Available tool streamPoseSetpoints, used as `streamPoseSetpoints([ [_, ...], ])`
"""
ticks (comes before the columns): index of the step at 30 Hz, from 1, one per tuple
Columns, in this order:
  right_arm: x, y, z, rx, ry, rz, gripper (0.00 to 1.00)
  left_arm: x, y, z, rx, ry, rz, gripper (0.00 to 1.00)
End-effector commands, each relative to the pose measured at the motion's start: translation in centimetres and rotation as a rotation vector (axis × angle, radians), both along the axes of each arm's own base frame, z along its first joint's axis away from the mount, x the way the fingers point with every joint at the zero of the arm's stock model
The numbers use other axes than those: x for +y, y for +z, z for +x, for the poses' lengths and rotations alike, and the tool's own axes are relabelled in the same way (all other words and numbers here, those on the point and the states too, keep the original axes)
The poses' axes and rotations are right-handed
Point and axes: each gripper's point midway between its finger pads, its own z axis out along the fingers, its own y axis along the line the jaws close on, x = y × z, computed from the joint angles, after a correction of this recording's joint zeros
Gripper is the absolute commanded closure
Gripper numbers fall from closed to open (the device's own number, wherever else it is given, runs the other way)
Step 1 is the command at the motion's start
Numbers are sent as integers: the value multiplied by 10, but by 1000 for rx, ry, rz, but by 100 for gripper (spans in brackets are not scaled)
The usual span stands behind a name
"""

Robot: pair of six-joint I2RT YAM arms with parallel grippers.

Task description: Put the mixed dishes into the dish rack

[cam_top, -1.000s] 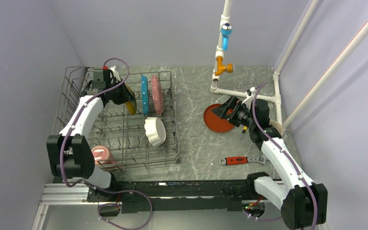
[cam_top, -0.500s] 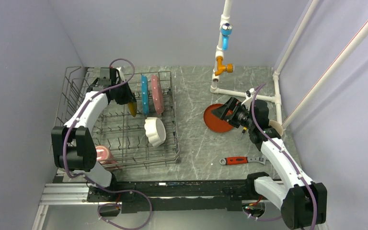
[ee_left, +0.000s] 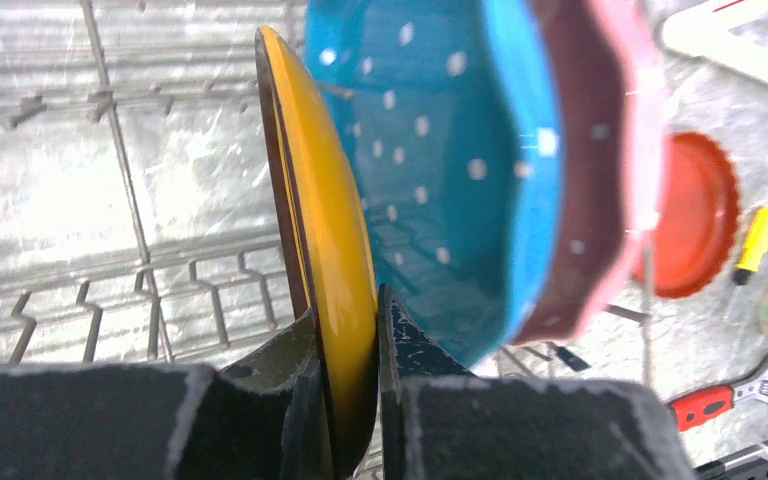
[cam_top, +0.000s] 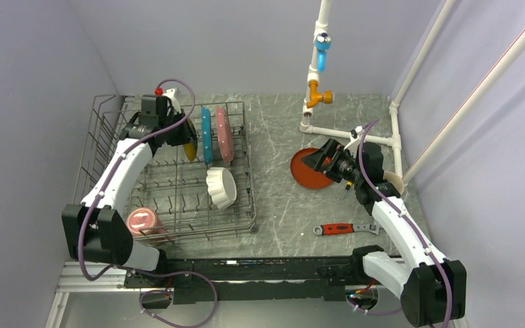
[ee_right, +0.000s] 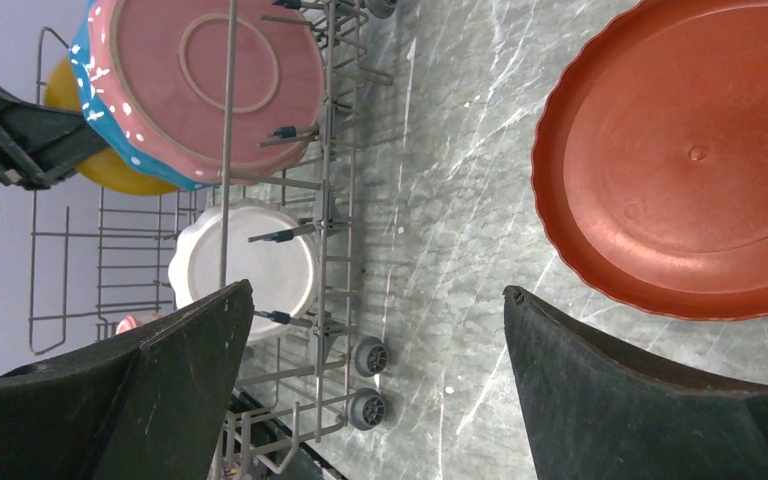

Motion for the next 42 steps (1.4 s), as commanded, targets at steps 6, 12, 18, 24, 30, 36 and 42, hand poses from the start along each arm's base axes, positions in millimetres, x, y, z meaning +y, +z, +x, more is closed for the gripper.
streamPoseSetpoints([
  [6,4,10,7,-36,15,21,4,-23,32,14,-127,-103,-75,100],
  [12,5,7,9,-28,20,23,4,-16,26,20,-102,-75,-45,100],
  [18,7,1,9,-13,26,25,4,-9,47,18,-166,-70,-65,100],
  [24,6,1,10,-13,24,19,4,0,70,11,-261,-44,-64,100],
  [30,7,1,12,-7,27,22,4,1,58,13,-216,-48,-71,100],
  [36,5,1,10,-15,22,11,4,2,42,19,-171,-46,-62,100],
  [42,5,5,7,-31,21,18,3,4,24,27,-119,-39,-48,100],
])
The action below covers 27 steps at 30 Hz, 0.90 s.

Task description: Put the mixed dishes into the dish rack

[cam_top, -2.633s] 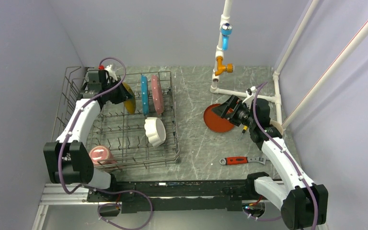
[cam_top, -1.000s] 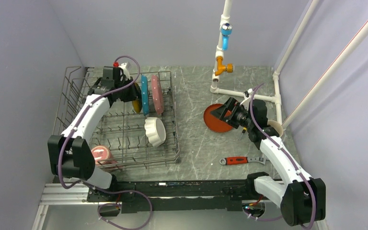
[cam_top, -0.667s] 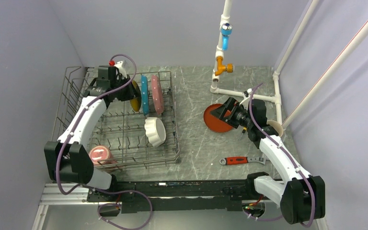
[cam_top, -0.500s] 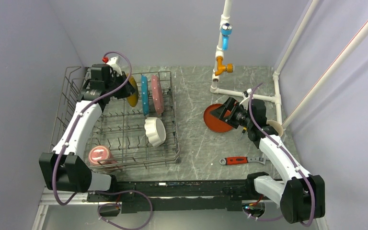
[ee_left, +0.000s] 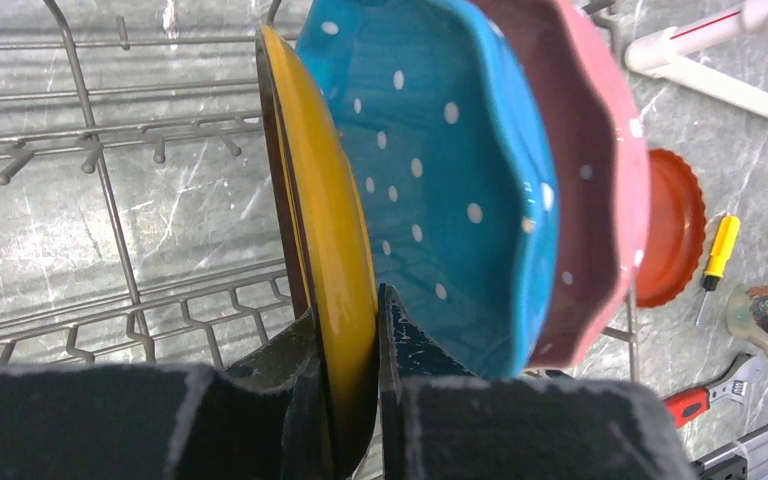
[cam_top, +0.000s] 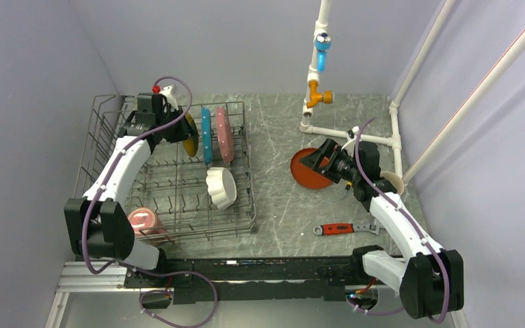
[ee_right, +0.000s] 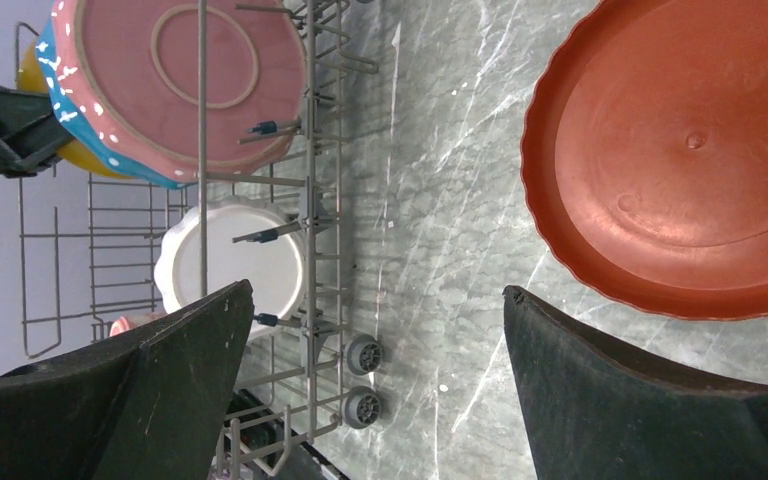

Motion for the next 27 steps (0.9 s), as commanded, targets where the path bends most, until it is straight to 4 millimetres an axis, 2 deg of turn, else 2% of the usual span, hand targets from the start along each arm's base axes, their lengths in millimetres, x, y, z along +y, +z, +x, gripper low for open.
streamPoseSetpoints([
  [1,2,21,2,-83,15,14,3,3,5,12,-31,-6,24,100],
  [5,2,21,1,-82,20,4,2,4,4,12,-34,-3,25,100],
  [12,2,33,-3,-126,30,6,0,10,-19,18,38,27,54,100],
  [21,-1,42,-4,-149,15,-5,0,12,-36,23,87,32,56,99],
  [27,-6,35,-9,-136,0,-33,0,12,-43,26,110,22,59,92],
])
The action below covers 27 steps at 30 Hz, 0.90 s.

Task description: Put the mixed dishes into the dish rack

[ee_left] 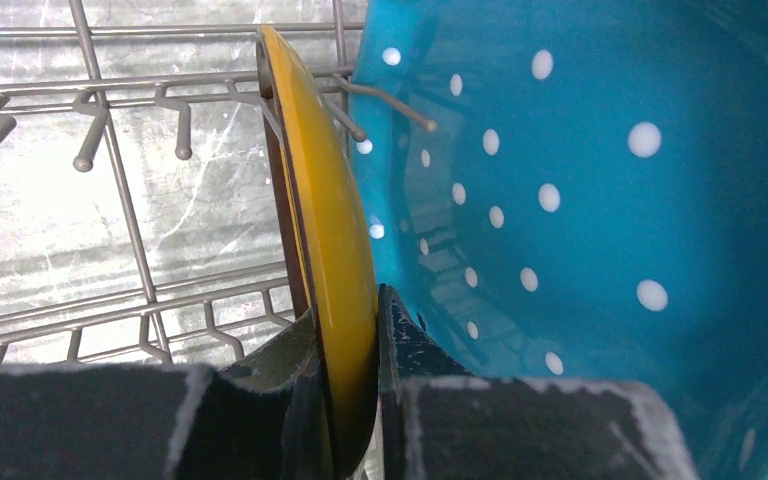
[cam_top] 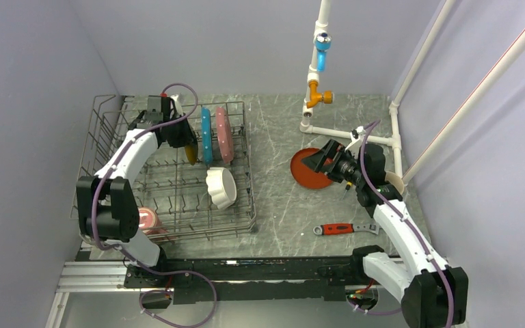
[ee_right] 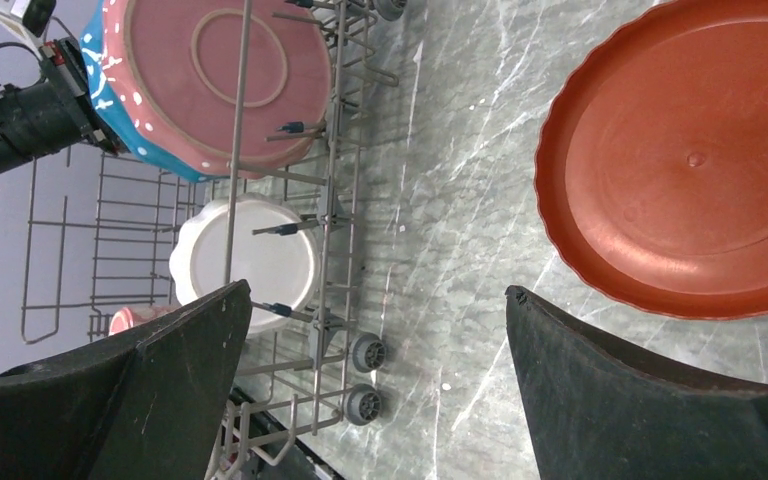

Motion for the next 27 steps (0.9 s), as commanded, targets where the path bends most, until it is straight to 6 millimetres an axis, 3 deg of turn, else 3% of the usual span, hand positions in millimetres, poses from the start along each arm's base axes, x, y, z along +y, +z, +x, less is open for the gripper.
streamPoseSetpoints([
  [1,-2,16,0,-62,-1,-14,0,4,18,16,-46,-2,6,90],
  [4,0,22,-2,-82,11,2,0,3,16,15,-34,-9,-3,75],
  [9,-1,13,-8,-66,14,-12,0,1,33,7,-88,-17,-1,35],
  [11,-2,12,-8,-54,7,-15,0,2,38,4,-103,-12,9,25],
  [16,-5,12,-3,-29,-8,-39,0,4,57,-5,-159,-10,15,20],
  [23,-19,-30,4,112,-61,-142,0,14,95,-25,-326,8,53,18],
  [27,-52,-57,15,245,-236,-274,0,14,113,-38,-418,8,47,16],
])
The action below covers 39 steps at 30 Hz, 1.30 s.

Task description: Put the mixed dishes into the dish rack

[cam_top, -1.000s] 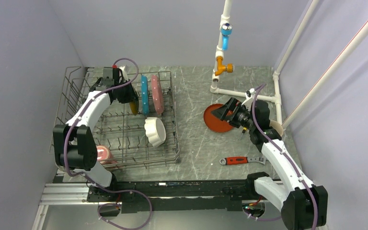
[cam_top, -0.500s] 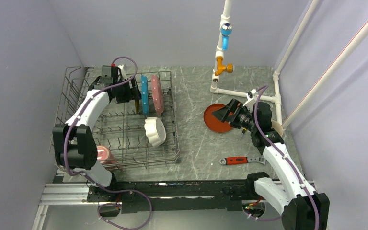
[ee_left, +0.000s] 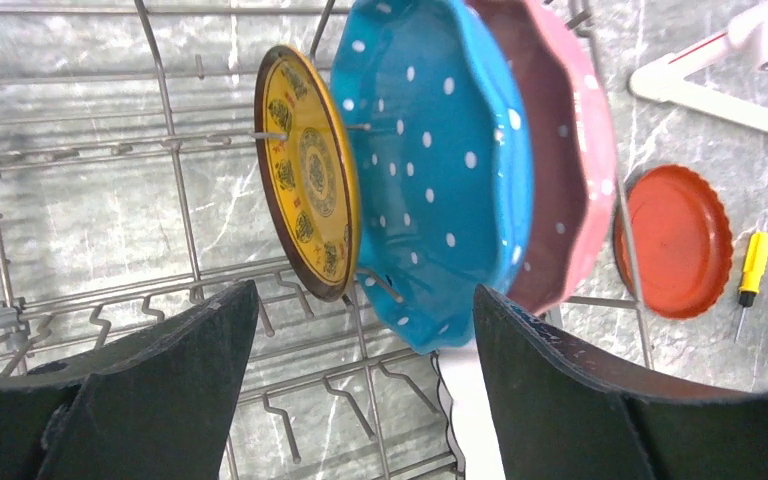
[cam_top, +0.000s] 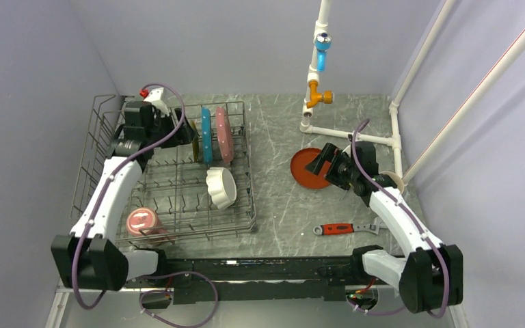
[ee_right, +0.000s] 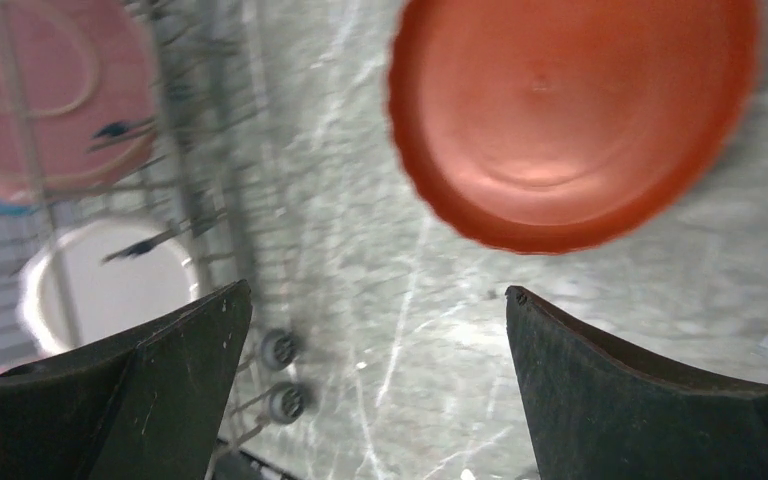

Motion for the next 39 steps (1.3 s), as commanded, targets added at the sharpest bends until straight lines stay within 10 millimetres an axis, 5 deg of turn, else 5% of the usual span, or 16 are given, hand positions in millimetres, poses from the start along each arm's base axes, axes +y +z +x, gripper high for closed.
streamPoseSetpoints([
  [1,-43,-15,15,76,-210,-176,0,2,36,-5,-175,-9,15,16],
  [6,-64,-46,9,126,-342,-228,1,-10,68,-21,-353,-72,-11,15],
  [14,-63,-89,17,265,-352,-258,18,-25,88,-36,-435,-139,-17,13],
  [25,-63,-111,25,320,-401,-259,34,-36,90,-42,-455,-186,1,8],
  [30,-80,-129,18,431,-527,-324,64,-38,91,-44,-469,-188,19,8],
  [36,-82,-136,23,510,-549,-403,67,-42,88,-44,-461,-207,18,4],
  [39,-74,-141,21,526,-513,-407,77,-48,88,-47,-469,-228,23,3],
])
